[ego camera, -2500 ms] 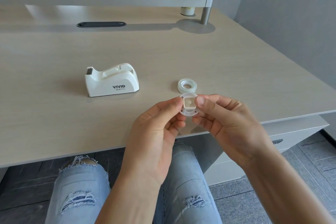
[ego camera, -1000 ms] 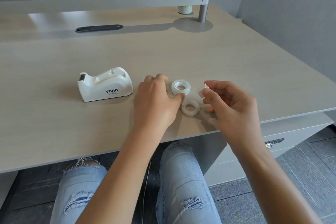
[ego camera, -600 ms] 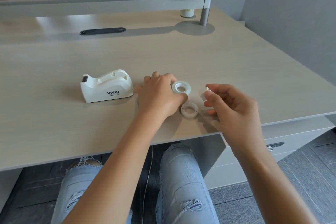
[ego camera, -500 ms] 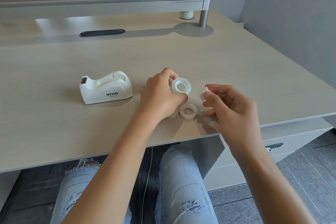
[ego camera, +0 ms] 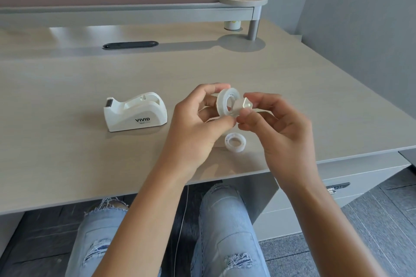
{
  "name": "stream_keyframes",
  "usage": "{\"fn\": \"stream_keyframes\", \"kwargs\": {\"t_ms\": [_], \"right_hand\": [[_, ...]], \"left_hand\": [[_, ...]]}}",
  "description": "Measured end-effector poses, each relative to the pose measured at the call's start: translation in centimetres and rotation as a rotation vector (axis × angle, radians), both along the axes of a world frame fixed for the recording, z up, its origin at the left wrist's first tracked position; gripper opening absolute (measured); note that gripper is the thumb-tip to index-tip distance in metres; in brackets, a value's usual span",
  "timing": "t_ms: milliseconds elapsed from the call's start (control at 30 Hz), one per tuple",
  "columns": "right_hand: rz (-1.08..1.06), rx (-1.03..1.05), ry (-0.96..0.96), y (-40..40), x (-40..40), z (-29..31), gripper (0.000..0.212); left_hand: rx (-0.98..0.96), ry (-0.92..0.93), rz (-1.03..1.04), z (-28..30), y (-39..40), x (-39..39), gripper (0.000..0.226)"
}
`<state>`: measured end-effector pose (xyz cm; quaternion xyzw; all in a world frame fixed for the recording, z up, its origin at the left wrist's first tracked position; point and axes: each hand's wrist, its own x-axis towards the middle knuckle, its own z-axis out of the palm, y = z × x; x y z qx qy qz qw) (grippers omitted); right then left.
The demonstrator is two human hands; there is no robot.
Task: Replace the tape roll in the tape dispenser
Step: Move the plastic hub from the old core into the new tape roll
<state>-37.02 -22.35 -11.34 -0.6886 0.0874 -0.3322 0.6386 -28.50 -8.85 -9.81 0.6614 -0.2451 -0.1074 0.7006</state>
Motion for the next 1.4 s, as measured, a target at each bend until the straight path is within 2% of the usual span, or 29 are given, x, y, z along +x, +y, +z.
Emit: {"fn": "stream_keyframes", "kwargs": {"t_ms": [167, 267, 433, 667, 1000, 1233, 1400], "right_hand": [[0.02, 0.014, 0.001, 0.8, 0.0, 0.2, 0.018], [0.041, 0.006, 0.008, 1.3, 0.0, 0.4, 0.019], [0.076, -0.034, 0.022, 2.9, 0.1, 1.0, 0.019], [0.134, -0.092, -0.013, 4.6, 1.1, 1.3, 0.021], [0.192, -0.184, -0.018, 7.4, 2.3, 1.3, 0.026], [0.174, -0.004, 0.018, 8.0, 2.6, 1.7, 0.016], [0.167, -0.035, 0.041, 8.3, 2.9, 1.6, 0.013]], "left_hand": [[-0.171, 0.137, 0.003, -0.6, 0.8, -0.6, 0.051], [-0.26, 0.18, 0.039, -0.8, 1.5, -1.3, 0.033], [-0.298, 0.21, 0.097, -1.4, 3.0, -2.1, 0.013], [-0.329, 0.18, 0.184, -2.2, 5.0, -2.6, 0.02], [-0.352, 0.145, 0.252, -2.7, 7.0, -2.5, 0.019], [-0.363, 0.121, 0.28, -2.8, 7.8, -2.3, 0.019], [-0.336, 0.048, 0.308, -2.9, 8.1, -2.4, 0.023]]}}
